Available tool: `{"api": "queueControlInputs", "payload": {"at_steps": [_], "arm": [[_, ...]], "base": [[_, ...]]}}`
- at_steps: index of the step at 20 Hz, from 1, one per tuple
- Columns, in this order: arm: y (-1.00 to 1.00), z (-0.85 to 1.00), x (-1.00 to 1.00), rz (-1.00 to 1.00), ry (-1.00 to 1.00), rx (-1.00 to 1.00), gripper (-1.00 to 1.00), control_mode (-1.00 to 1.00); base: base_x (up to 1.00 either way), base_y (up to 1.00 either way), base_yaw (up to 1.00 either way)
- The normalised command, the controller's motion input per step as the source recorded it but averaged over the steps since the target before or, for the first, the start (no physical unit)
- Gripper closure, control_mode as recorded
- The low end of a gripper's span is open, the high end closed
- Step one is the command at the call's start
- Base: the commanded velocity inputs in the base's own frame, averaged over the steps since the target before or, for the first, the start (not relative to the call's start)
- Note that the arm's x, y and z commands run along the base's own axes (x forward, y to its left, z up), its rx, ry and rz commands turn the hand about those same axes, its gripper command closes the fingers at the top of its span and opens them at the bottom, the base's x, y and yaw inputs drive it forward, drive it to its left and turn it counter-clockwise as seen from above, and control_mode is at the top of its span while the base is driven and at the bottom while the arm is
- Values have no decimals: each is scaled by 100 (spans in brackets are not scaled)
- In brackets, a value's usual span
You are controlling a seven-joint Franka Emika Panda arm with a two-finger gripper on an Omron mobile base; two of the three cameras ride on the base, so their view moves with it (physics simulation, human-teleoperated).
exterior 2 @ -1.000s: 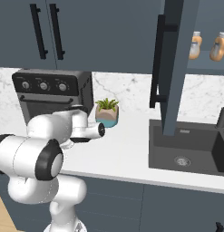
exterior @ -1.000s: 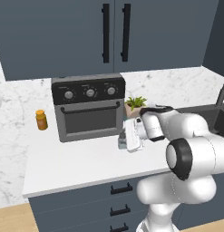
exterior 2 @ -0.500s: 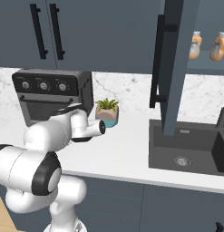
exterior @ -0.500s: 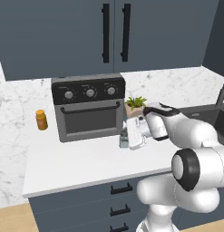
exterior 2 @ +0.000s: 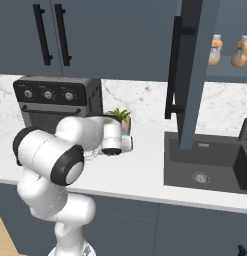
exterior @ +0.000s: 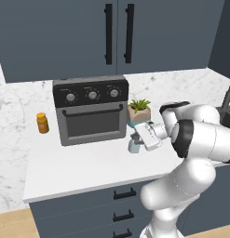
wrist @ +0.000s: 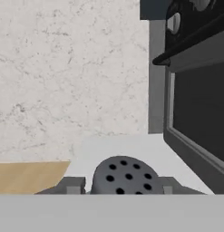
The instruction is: Put the shaker and condiment bottle from the counter next to their counterparts in the cabinet.
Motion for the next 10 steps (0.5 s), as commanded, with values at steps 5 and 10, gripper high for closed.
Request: {"api": "queueControlInputs", "payload": {"at_steps": [5,10], "arm": [[-2,4,-2,23,0,10,100,-100],[0,4,-18,19,0,5,100,-100]], "base": [[0,0,0],[0,0,0]]}}
